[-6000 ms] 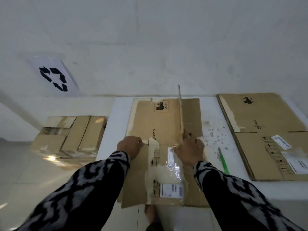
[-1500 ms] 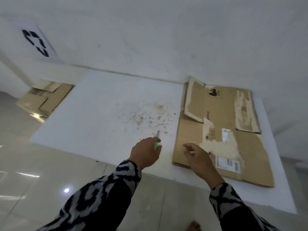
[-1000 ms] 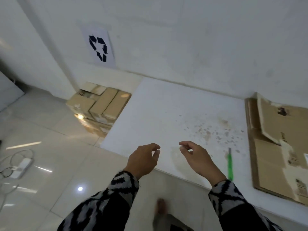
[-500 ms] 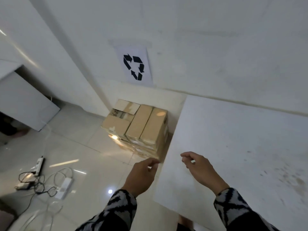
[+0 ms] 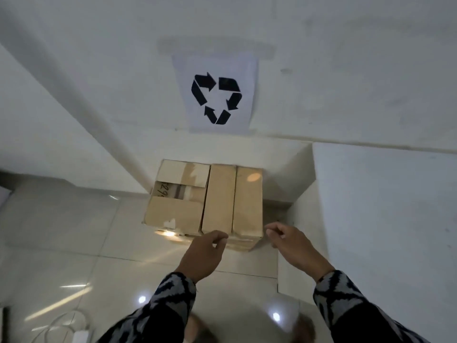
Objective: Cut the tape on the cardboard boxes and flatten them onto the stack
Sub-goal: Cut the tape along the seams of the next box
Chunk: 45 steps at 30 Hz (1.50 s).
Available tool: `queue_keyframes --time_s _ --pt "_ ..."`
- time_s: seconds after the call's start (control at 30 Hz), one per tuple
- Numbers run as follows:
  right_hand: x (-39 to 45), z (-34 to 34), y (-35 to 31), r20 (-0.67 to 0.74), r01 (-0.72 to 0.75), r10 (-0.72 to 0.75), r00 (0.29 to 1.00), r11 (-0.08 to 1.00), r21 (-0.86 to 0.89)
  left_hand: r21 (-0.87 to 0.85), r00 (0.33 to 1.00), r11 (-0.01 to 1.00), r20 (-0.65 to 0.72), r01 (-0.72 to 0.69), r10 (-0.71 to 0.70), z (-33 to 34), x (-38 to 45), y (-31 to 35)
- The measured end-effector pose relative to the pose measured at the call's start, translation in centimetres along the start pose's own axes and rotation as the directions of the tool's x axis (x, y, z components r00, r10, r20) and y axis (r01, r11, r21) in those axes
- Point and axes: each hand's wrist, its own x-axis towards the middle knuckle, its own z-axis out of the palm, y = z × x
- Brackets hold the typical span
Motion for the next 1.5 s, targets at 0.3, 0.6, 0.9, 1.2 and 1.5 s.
queue_keyframes --time_s 0.3,0.6,0.9,1.2,1.5 --pt "12.4 8.0 2.8 0.044 -0.226 0.227 0.973 0.974 -0.025 0.132 0.968 0.976 0.160 0.172 -0.193 0.6 13.3 -9.2" --pt "21.9 12.8 8.5 -0.242 -0.323 0.298 0.923 0.944 -0.068 0.222 0.945 0.919 -0.111 0.326 -0.308 6.3 19.1 -12.9" --pt "23.8 12.2 12.7 -0.321 -0.474 0.517 0.794 0.856 0.207 0.147 0.943 0.943 -0.195 0.299 -0.269 8.4 19.9 -12.8" --pt "22.3 10.5 15.1 -0.190 -0.418 0.524 0.830 0.811 0.409 -0.199 0.934 0.914 0.026 0.354 -0.357 7.7 22.8 -11.0" --pt "10.8 6.9 6.8 -0.348 -0.196 0.408 0.844 0.839 0.508 -0.321 0.997 0.944 -0.006 0.073 -0.079 1.5 12.6 -6.1"
